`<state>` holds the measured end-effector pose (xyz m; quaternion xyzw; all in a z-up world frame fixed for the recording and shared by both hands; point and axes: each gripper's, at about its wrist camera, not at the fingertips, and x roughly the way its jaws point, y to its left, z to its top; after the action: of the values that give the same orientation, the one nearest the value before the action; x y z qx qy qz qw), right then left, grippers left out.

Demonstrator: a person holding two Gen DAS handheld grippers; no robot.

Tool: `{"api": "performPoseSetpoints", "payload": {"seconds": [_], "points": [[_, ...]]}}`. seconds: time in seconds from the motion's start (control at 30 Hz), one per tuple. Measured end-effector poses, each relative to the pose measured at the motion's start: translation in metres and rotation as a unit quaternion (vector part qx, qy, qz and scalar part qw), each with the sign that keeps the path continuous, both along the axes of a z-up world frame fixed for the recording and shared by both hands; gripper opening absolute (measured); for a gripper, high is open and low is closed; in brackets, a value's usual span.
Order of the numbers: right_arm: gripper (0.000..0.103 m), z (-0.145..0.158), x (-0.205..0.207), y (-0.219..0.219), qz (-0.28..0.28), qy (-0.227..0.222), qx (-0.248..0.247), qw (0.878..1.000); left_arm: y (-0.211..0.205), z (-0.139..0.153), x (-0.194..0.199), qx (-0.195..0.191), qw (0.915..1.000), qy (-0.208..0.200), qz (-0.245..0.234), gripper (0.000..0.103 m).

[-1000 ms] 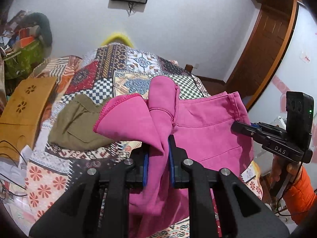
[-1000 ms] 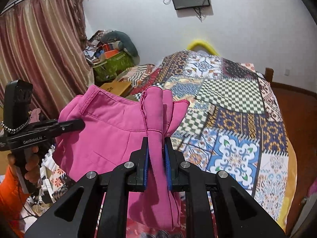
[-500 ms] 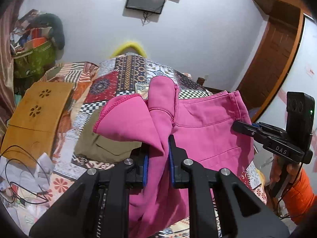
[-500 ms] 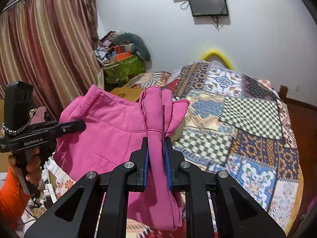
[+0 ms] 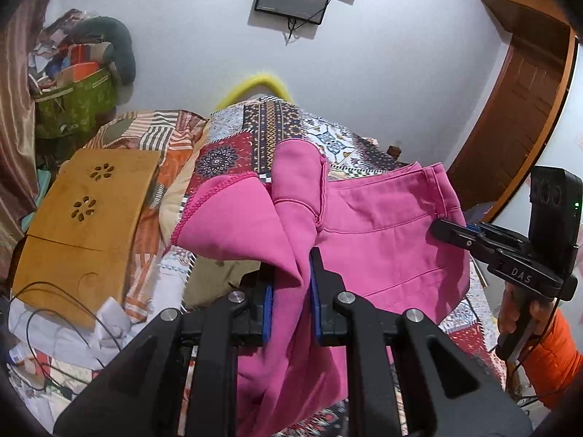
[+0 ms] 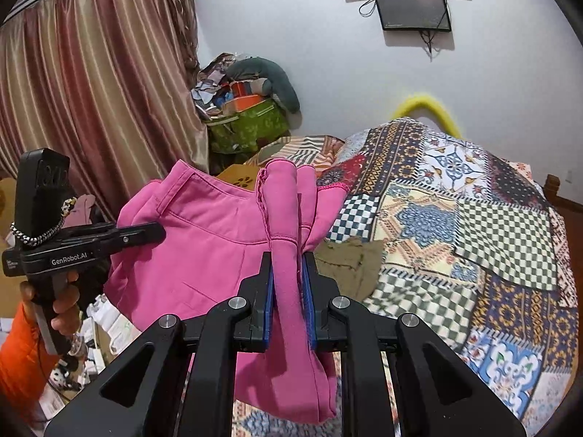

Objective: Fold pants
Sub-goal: 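Lift the pinched pink trousers up with the left gripper, then lower the pink trousers onto the quilt and open the left gripper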

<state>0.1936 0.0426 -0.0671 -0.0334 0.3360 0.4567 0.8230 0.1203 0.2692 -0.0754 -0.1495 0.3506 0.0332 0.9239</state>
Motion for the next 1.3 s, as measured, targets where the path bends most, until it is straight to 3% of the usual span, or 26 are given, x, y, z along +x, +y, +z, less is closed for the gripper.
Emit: {"api": "performPoseSetpoints", "payload": {"seconds": [0.43, 0.7, 1.0, 1.13, 1.3], "points": [[0.013, -0.033, 0.048, 0.044, -0.003, 0.015, -0.016, 1.0, 0.049, -0.053, 0.067, -0.02, 0.999, 0.041, -0.005, 0.016], [0.013, -0.08, 0.081, 0.054, -0.01, 0.047, -0.043, 0.998, 0.064, -0.108, 0.11, -0.05, 0.9951, 0.084, -0.016, 0.016], [0.013, -0.124, 0.105, 0.051, -0.021, 0.078, -0.077, 0.994, 0.069, -0.164, 0.143, -0.042, 0.9908, 0.127, -0.017, 0.019], [0.014, -0.133, 0.109, 0.052, -0.015, 0.076, -0.1, 0.992, 0.076, -0.164, 0.142, -0.061, 0.9898, 0.129, -0.01, 0.022], [0.021, -0.137, 0.106, 0.052, -0.015, 0.081, -0.117, 0.99, 0.076, -0.153, 0.139, -0.046, 0.9893, 0.138, 0.002, 0.024]]}}
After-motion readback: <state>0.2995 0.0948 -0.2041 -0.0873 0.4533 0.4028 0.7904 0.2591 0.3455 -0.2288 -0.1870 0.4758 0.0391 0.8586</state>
